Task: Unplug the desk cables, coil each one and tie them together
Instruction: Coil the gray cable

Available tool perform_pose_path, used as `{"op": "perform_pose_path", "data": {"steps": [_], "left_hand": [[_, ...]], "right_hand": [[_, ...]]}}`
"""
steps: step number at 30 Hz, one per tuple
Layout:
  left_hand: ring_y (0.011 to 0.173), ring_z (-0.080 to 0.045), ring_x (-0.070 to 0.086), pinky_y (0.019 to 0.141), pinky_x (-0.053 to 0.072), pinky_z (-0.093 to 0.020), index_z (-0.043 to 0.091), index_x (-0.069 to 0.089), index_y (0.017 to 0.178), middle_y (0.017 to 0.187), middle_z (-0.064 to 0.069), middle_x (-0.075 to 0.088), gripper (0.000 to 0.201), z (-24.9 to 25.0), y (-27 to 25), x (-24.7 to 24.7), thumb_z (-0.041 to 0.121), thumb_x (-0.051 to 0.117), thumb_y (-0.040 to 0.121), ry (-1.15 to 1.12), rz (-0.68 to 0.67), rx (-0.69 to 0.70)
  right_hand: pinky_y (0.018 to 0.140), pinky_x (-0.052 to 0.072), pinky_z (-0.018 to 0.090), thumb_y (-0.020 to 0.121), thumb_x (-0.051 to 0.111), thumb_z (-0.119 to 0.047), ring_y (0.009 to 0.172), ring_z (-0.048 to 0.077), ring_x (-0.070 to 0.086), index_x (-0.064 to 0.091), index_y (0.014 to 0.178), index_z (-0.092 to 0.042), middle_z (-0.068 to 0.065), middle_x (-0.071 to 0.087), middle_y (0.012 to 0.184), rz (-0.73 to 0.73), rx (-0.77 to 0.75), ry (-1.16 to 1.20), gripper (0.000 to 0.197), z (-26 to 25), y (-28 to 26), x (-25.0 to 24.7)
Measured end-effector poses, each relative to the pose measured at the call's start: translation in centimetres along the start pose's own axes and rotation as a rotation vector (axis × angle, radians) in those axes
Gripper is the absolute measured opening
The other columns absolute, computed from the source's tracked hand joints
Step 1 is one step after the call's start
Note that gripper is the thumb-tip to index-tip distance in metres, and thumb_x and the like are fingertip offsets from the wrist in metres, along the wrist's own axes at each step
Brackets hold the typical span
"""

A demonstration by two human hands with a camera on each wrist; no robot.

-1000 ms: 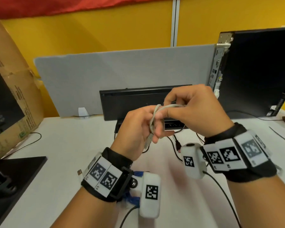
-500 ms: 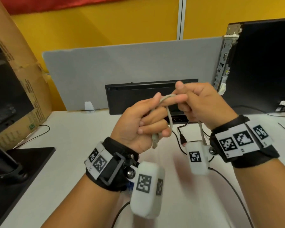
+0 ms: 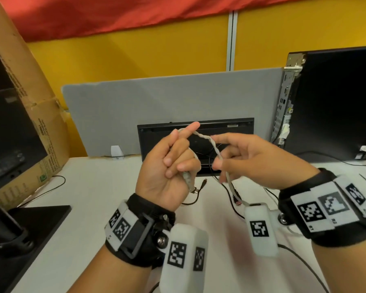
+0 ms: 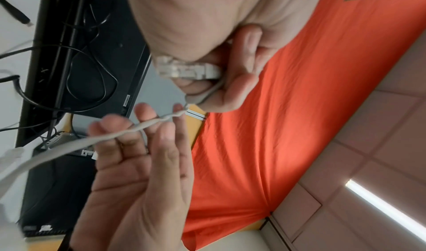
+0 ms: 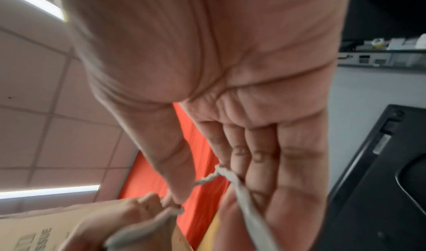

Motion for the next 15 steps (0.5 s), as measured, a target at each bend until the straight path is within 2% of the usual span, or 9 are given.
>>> {"op": "perform_pose_path", "data": {"steps": [2, 4, 5, 7, 10, 11, 13, 15], "left_hand": [[0.033, -0.009, 0.03, 0.046, 0.042, -0.014, -0.004, 0.046, 0.137, 0.045, 0.005, 0.037, 0.048, -0.1, 0.0, -0.1, 0.023, 0.041, 0.098, -0.014, 0.027, 0.063], [0.036, -0.007, 0.038, 0.056, 0.053, -0.019, -0.01, 0.044, 0.133, 0.06, 0.003, 0.055, 0.047, 0.0, 0.1, -0.3, 0.022, 0.044, 0.098, -0.03, 0.052, 0.135], [0.04, -0.006, 0.044, 0.063, 0.056, -0.023, -0.01, 0.044, 0.13, 0.073, -0.001, 0.065, 0.044, 0.1, 0.1, -0.4, 0.021, 0.044, 0.099, -0.031, 0.052, 0.169], [0.053, -0.007, 0.059, 0.076, 0.058, -0.031, -0.007, 0.045, 0.129, 0.096, -0.008, 0.072, 0.037, 0.5, 0.1, -0.5, 0.018, 0.041, 0.102, 0.005, 0.038, 0.219], [0.078, -0.018, 0.072, 0.088, 0.056, -0.043, -0.002, 0.048, 0.119, 0.111, -0.015, 0.071, 0.026, 1.5, 0.3, -1.1, 0.016, 0.037, 0.104, 0.135, 0.074, 0.319], [0.086, -0.023, 0.073, 0.092, 0.054, -0.046, -0.002, 0.046, 0.12, 0.114, -0.016, 0.07, 0.026, 2.0, 0.3, -1.4, 0.016, 0.035, 0.104, 0.209, 0.104, 0.369], [0.1, -0.03, 0.07, 0.098, 0.05, -0.046, -0.004, 0.03, 0.138, 0.116, -0.013, 0.07, 0.037, 3.2, 0.4, -2.1, 0.014, 0.032, 0.105, 0.398, 0.169, 0.474], [0.104, -0.03, 0.069, 0.102, 0.048, -0.044, 0.001, 0.016, 0.147, 0.115, -0.01, 0.071, 0.045, 4.0, 0.5, -2.7, 0.013, 0.031, 0.106, 0.606, 0.212, 0.534]], "right_hand": [[0.071, 0.057, 0.033, 0.093, 0.061, -0.02, 0.068, 0.014, 0.071, 0.049, 0.131, -0.031, 0.0, 0.07, 0.072, -0.035, 0.023, -0.111, 0.042, 0.2, 0.1, 0.8], [0.063, 0.057, 0.03, 0.095, 0.057, -0.023, 0.058, 0.008, 0.067, 0.051, 0.126, -0.033, -0.003, 0.069, 0.065, -0.056, 0.046, -0.297, 0.034, 0.4, 0.2, 1.4], [0.06, 0.058, 0.032, 0.095, 0.057, -0.024, 0.054, 0.007, 0.066, 0.052, 0.124, -0.032, -0.003, 0.069, 0.064, -0.079, 0.063, -0.357, 0.031, 0.4, 0.1, 1.8], [0.06, 0.06, 0.036, 0.094, 0.057, -0.026, 0.052, 0.007, 0.066, 0.05, 0.125, -0.027, 0.0, 0.069, 0.068, -0.128, 0.098, -0.422, 0.032, 0.4, 0.0, 2.6], [0.063, 0.058, 0.033, 0.094, 0.056, -0.026, 0.052, 0.005, 0.062, 0.054, 0.121, -0.026, 0.001, 0.068, 0.078, -0.15, 0.079, -0.539, 0.028, 0.2, -0.1, 3.1], [0.061, 0.055, 0.03, 0.095, 0.055, -0.027, 0.051, 0.003, 0.058, 0.059, 0.117, -0.028, 0.0, 0.067, 0.079, -0.141, 0.071, -0.565, 0.023, 0.0, -0.1, 3.0], [0.049, 0.044, 0.016, 0.096, 0.053, -0.028, 0.048, -0.002, 0.051, 0.068, 0.105, -0.032, -0.008, 0.062, 0.068, -0.107, 0.05, -0.559, 0.018, -0.5, -0.4, 2.5], [0.045, 0.036, 0.011, 0.095, 0.054, -0.03, 0.046, -0.001, 0.046, 0.072, 0.093, -0.032, -0.012, 0.054, 0.055, -0.035, 0.01, -0.516, 0.018, -1.2, -0.6, 1.8]]}}
Point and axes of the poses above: each hand's wrist, its own y-axis towards the middle knuckle, its own x-axis out of the palm, z = x × y, the point moved 4 cm from there along y, towards the middle knuckle
